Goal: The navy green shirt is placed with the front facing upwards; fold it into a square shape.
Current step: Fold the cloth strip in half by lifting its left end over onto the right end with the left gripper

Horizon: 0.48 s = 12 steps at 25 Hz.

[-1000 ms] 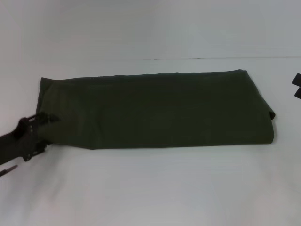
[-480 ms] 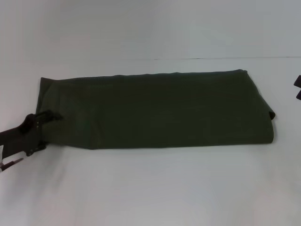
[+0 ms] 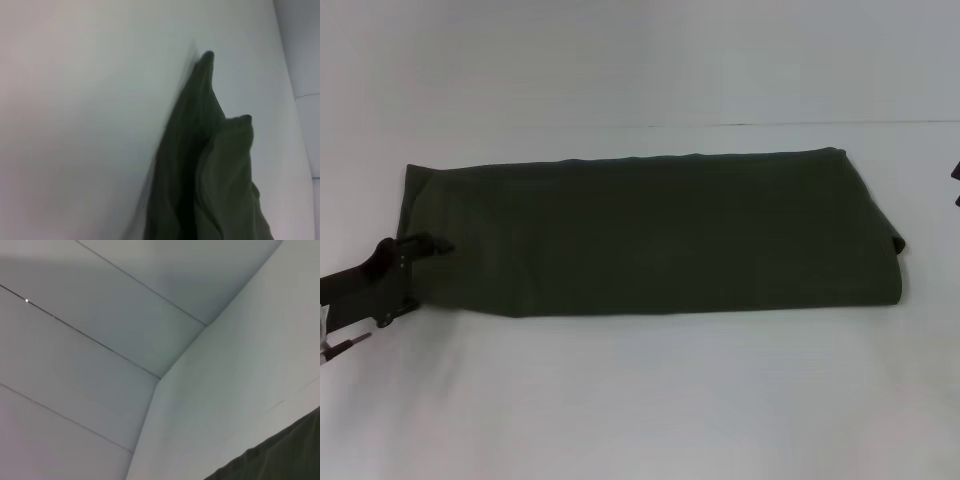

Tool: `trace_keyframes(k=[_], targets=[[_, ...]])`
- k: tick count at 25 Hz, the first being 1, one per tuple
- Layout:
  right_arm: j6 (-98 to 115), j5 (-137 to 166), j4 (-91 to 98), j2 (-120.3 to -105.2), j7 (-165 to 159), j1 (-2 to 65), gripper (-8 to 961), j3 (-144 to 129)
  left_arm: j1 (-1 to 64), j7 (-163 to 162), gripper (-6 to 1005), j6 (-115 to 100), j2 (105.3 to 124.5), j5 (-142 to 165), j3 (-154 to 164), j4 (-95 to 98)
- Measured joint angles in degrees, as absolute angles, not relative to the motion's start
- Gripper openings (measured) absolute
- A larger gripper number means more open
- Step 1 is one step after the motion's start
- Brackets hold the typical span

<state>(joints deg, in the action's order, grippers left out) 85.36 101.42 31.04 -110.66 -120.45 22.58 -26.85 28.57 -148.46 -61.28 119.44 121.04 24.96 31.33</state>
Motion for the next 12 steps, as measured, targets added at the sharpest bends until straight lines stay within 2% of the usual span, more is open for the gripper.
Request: trace_keyframes(k=[4,12], targets=[[85.4,101.4,31.0,-110.65,-120.4,22.6,763,-26.5,28.3,-148.3,615,-61.5,119.46,120.6,24.6,31.4],[85.5,101.5,31.0,-110.65,-120.4,22.6,762,-26.0,28.5,-147.7,358,-60.9,119.37,120.4,24.4,31.5]])
